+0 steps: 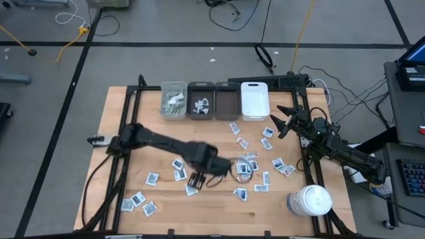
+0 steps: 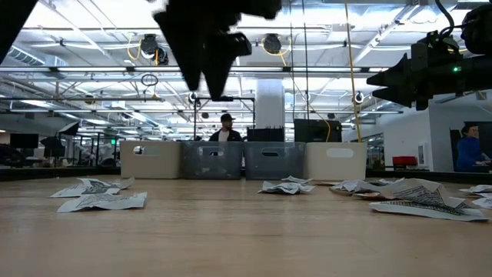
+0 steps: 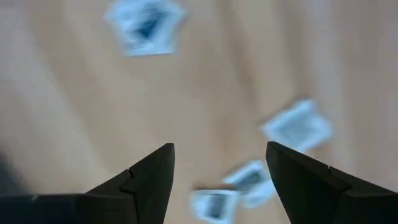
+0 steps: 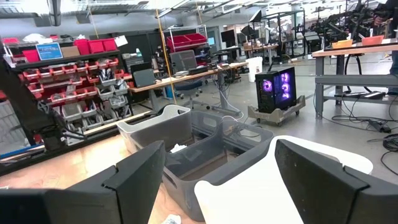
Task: Pick & Place First Aid Supplies
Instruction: Put the towelette pack into the left black bin
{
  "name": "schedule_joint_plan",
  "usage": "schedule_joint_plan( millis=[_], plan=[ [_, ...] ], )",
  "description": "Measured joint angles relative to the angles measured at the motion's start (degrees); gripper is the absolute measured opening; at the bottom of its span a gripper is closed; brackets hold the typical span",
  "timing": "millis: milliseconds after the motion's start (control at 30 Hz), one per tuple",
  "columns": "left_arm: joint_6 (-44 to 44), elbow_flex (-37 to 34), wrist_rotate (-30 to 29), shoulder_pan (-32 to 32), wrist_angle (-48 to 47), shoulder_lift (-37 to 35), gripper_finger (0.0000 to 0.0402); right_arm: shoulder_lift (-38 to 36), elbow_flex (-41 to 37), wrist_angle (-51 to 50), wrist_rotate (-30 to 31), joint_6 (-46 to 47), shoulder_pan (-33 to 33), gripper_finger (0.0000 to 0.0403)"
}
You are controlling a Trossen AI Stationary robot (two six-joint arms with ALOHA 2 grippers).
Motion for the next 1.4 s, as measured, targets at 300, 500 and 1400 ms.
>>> schedule_joint_plan(
  millis=[300,500,1400],
  plan=[
    [-2.41,0.00,9.48,-6.08,1.64,0.00,0.0255,0.00,-0.02,0.00,-0.01,0.00,0.00,0.0297],
    [-3.35,-3.11,9.48,-6.13,1.92,-1.28,0.0255,0.00,-0.02,0.00,0.01,0.00,0.00,0.0297],
    [-3.69,-28.82,9.02,-7.13,24.62,-12.15,0.0255,-0.02,0.00,0.35,-0.01,-0.02,-0.02,0.0297]
  ],
)
